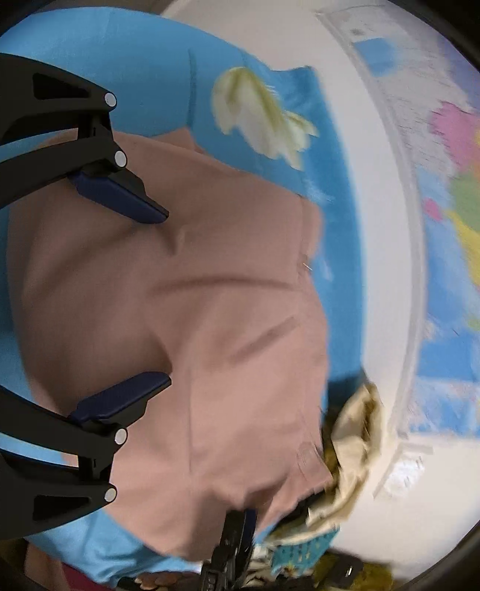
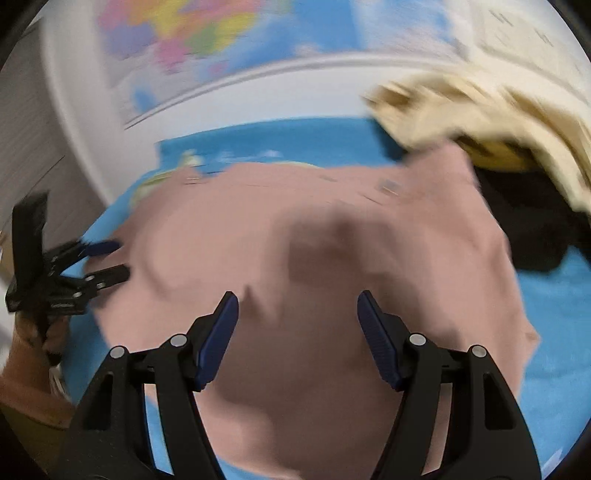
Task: Fold large clothes
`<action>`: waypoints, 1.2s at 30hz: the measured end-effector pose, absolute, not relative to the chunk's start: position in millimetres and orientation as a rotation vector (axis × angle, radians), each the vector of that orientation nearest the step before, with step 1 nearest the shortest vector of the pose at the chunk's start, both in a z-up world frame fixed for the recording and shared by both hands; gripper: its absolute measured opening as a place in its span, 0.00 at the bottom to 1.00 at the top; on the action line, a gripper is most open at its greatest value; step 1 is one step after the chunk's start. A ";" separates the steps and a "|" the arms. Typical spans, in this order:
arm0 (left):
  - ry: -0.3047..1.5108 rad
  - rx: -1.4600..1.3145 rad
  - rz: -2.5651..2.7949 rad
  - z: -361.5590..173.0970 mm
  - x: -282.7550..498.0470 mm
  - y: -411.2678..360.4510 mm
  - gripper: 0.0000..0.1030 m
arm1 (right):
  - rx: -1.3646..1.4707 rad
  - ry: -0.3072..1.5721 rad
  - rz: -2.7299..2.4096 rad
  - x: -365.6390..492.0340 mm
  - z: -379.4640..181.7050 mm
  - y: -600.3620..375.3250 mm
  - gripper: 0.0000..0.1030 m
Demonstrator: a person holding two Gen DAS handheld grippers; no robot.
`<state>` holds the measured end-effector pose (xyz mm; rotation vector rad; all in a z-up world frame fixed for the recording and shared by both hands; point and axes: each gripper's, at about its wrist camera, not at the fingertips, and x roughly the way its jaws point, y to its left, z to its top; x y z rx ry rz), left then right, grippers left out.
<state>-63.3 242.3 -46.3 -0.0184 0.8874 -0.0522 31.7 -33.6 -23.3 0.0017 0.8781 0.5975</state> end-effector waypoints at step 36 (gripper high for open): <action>0.916 -0.073 -0.080 -46.9 -44.4 284.2 0.72 | -0.214 0.729 0.910 -15.2 16.2 30.6 0.71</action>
